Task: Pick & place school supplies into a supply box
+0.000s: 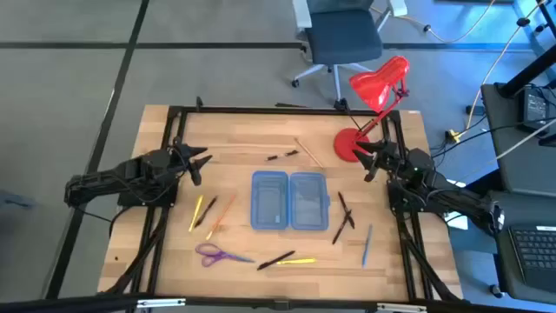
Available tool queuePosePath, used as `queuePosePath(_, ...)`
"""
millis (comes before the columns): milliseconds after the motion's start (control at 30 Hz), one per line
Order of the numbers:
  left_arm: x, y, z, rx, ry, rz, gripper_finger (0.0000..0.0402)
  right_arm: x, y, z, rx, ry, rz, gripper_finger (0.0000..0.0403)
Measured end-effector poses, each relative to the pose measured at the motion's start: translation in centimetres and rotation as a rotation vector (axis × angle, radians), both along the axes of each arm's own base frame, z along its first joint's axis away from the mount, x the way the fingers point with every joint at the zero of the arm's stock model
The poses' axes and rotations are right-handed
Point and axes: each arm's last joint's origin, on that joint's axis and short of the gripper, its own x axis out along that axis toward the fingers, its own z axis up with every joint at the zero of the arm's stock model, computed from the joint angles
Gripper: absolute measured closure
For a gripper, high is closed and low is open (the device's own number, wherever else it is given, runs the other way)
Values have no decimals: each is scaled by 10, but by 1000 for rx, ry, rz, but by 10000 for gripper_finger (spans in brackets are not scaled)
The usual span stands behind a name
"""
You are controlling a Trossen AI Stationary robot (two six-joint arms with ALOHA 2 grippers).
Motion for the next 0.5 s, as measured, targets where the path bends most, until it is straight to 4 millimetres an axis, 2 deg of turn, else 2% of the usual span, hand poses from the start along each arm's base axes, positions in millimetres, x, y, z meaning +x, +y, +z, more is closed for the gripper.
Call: queuePosePath(500,0,0,0,0,0,0,250,0,0,0,0,0,0,236)
